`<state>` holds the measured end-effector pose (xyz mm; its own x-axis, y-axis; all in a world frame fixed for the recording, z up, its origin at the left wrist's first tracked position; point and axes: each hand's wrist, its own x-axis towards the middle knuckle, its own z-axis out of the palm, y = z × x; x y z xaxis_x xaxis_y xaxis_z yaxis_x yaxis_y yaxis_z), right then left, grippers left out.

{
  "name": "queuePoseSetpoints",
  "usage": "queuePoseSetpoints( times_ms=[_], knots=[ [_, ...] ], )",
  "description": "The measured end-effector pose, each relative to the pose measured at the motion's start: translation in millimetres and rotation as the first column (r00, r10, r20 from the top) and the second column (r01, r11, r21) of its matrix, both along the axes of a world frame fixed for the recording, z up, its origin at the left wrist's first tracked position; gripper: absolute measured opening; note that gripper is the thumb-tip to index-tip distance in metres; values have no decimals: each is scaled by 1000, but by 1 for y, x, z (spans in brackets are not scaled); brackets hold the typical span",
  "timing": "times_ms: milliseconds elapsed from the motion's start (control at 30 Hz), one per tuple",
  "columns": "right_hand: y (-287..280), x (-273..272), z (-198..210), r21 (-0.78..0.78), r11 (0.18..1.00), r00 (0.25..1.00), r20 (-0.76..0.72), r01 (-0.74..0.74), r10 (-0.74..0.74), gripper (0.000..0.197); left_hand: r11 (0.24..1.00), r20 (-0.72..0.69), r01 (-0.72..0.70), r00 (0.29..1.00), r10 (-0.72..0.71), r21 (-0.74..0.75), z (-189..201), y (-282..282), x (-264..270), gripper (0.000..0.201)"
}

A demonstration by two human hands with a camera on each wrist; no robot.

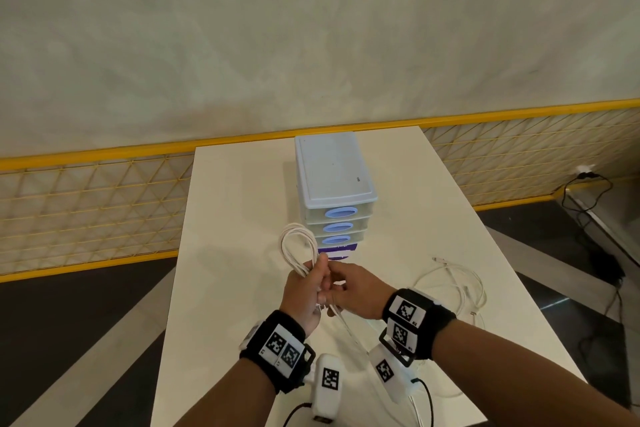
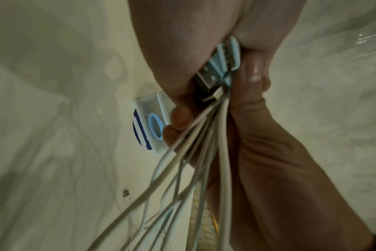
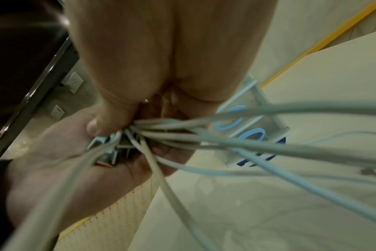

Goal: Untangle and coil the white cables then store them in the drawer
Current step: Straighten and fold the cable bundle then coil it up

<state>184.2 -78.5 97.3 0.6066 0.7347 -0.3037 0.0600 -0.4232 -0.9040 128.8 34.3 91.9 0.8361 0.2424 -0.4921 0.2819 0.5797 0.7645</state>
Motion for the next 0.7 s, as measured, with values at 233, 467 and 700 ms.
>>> queuePoseSetpoints(
  times_ms=[233, 467, 700],
  knots=[
    [-3, -2, -2, 20, 999, 958, -286, -26, 30, 49, 996, 20, 53, 998, -55, 71, -5, 3, 7, 35],
    [-4, 51, 41, -82, 996, 980, 198, 41, -24, 70, 963, 3, 242, 970, -244, 120, -1, 3, 11, 32],
    [15, 72, 59, -69, 997, 998, 52, 42, -38, 20, 945, 46, 314, 947, -319, 91, 3, -1, 11, 34]
  ],
)
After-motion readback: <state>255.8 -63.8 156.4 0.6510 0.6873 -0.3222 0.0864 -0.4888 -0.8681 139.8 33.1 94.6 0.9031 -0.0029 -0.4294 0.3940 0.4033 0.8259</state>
